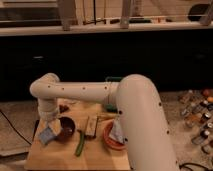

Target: Wipe purple bowl with sponge

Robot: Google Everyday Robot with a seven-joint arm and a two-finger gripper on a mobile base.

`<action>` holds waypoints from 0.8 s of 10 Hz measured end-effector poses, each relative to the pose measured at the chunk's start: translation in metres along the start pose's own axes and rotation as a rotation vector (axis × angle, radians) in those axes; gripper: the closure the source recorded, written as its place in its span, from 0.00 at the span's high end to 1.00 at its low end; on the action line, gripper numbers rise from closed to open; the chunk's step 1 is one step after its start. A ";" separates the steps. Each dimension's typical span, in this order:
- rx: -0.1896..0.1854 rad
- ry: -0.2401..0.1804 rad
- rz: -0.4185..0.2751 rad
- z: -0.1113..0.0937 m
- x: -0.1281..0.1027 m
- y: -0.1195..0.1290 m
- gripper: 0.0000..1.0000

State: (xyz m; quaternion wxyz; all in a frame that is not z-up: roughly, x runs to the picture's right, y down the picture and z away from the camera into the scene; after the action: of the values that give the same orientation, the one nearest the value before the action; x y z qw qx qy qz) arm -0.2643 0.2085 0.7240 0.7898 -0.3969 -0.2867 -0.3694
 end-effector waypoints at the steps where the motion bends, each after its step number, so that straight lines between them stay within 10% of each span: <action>1: 0.005 -0.006 0.028 0.000 0.005 0.009 0.04; 8: 0.067 0.041 0.186 -0.020 0.051 0.025 0.04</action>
State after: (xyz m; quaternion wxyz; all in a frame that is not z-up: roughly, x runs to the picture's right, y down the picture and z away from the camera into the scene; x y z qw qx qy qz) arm -0.2123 0.1836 0.7418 0.8393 -0.3876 -0.2445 -0.2926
